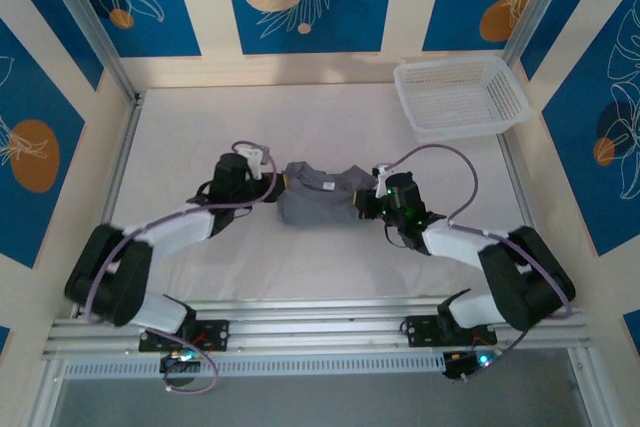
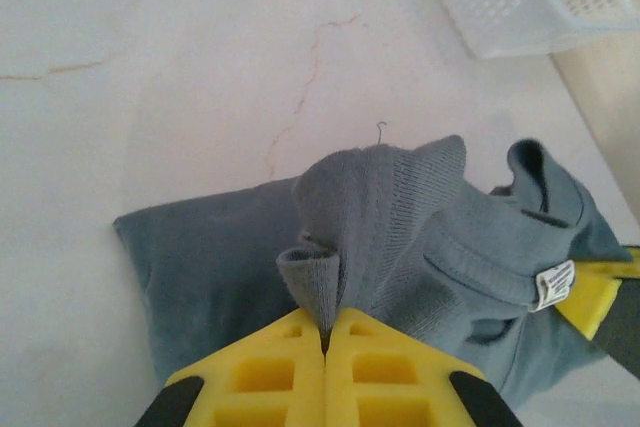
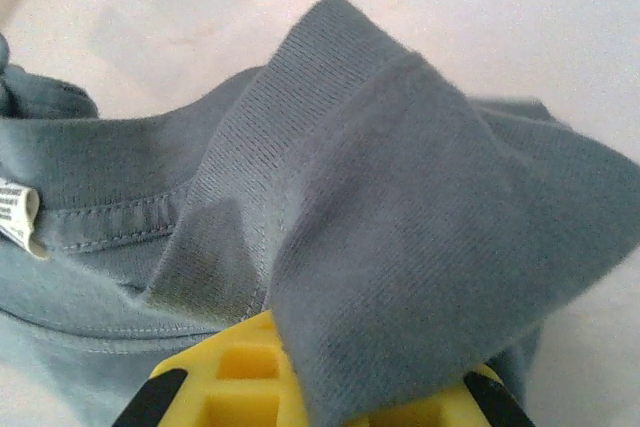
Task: Fold the inside-out t-shirt
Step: Fold the T-shirt at the center of the table, then smooth out the T-shirt at the center of the table.
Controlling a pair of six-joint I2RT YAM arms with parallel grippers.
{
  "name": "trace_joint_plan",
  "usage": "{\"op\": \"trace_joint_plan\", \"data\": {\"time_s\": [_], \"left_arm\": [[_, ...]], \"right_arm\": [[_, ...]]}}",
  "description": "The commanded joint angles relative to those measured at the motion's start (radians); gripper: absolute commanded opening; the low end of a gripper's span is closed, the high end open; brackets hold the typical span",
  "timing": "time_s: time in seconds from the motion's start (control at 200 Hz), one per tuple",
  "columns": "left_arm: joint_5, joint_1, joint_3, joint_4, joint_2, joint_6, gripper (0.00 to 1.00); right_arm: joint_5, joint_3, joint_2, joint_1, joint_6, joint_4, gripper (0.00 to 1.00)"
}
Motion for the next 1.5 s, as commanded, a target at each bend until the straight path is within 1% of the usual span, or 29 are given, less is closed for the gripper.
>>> {"op": "trace_joint_plan", "data": {"time_s": [0.0,0.06,0.17,0.25,0.31,0.37,0.375,0.38,0.39,0.395,0.41,0.42,0.465,0.52,0.585,0.635,0.715,0.81,0.87,0.925,0.97,1.015,1.06,1.12,1.18,1.225,1.325,1.4,1.495], "left_arm": [[-0.005,-0.005,0.069,0.106,0.117,0.018,0.00],[-0.040,-0.005,0.091,0.151,0.199,0.005,0.00],[-0.095,-0.010,0.140,0.200,0.340,-0.024,0.00],[-0.137,-0.010,0.161,0.212,0.384,-0.017,0.00],[-0.159,-0.010,0.180,0.183,0.374,0.006,0.12],[-0.157,-0.010,0.212,0.109,0.339,0.045,0.32],[-0.157,-0.010,0.212,0.103,0.334,0.048,0.36],[-0.157,-0.010,0.218,0.096,0.331,0.053,0.36],[-0.155,-0.010,0.223,0.079,0.321,0.060,0.39],[-0.155,-0.010,0.223,0.072,0.317,0.063,0.42],[-0.156,-0.009,0.232,0.045,0.302,0.075,0.45],[-0.157,-0.009,0.235,0.029,0.293,0.083,0.49],[-0.173,-0.009,0.242,-0.035,0.236,0.110,0.54],[-0.196,-0.010,0.217,-0.061,0.155,0.134,0.61],[-0.185,-0.015,0.164,-0.047,0.063,0.127,0.62],[-0.153,-0.033,0.139,-0.047,0.016,0.111,0.61],[-0.136,-0.103,0.149,-0.091,0.017,0.111,0.54],[-0.177,-0.181,0.176,-0.096,0.091,0.104,0.47],[-0.202,-0.186,0.176,-0.065,0.150,0.054,0.45],[-0.234,-0.183,0.181,-0.059,0.209,0.026,0.45],[-0.247,-0.173,0.195,-0.080,0.262,0.006,0.45],[-0.229,-0.159,0.199,-0.080,0.310,-0.020,0.45],[-0.198,-0.144,0.182,-0.040,0.343,-0.046,0.45],[-0.164,-0.122,0.154,0.003,0.359,-0.071,0.47],[-0.159,-0.105,0.136,0.005,0.340,-0.069,0.48],[-0.152,-0.093,0.129,-0.005,0.305,-0.055,0.50],[-0.126,-0.076,0.111,-0.045,0.179,-0.017,0.59],[-0.093,-0.076,0.093,-0.079,0.064,0.020,0.65],[-0.049,-0.078,0.058,-0.116,-0.081,0.046,0.76]], "right_arm": [[-0.010,0.035,0.091,-0.047,0.015,0.009,0.00],[0.010,0.062,0.160,-0.066,0.009,0.005,0.00],[-0.039,0.134,0.263,-0.092,-0.010,-0.021,0.09],[-0.037,0.183,0.273,-0.104,0.010,-0.078,0.25],[-0.026,0.187,0.233,-0.109,0.035,-0.099,0.36],[-0.005,0.200,0.165,-0.114,0.070,-0.173,0.49],[-0.003,0.202,0.159,-0.115,0.072,-0.185,0.50],[-0.002,0.204,0.150,-0.116,0.075,-0.194,0.51],[0.001,0.207,0.137,-0.117,0.082,-0.210,0.52],[0.003,0.210,0.130,-0.118,0.084,-0.223,0.53],[0.005,0.216,0.109,-0.120,0.092,-0.252,0.55],[0.010,0.220,0.094,-0.121,0.097,-0.274,0.56],[0.022,0.233,0.030,-0.126,0.124,-0.351,0.60],[0.014,0.223,-0.041,-0.134,0.136,-0.382,0.64],[-0.007,0.200,-0.109,-0.131,0.140,-0.384,0.66],[-0.020,0.192,-0.134,-0.112,0.140,-0.382,0.66],[-0.039,0.204,-0.117,-0.056,0.119,-0.359,0.61],[0.005,0.253,-0.008,-0.031,0.104,-0.333,0.58],[0.056,0.294,0.083,-0.039,0.104,-0.332,0.58],[0.072,0.332,0.179,-0.050,0.066,-0.316,0.58],[0.059,0.373,0.258,-0.060,0.044,-0.334,0.58],[0.014,0.410,0.316,-0.069,0.032,-0.364,0.58],[-0.032,0.422,0.339,-0.074,0.036,-0.375,0.57],[-0.085,0.379,0.300,-0.075,0.044,-0.329,0.57],[-0.089,0.316,0.228,-0.074,0.076,-0.277,0.58],[-0.081,0.271,0.157,-0.074,0.108,-0.260,0.59],[-0.046,0.192,0.043,-0.068,0.178,-0.256,0.63],[-0.048,0.156,0.025,-0.064,0.199,-0.244,0.63],[-0.077,0.174,0.067,-0.049,0.215,-0.259,0.61]]}}
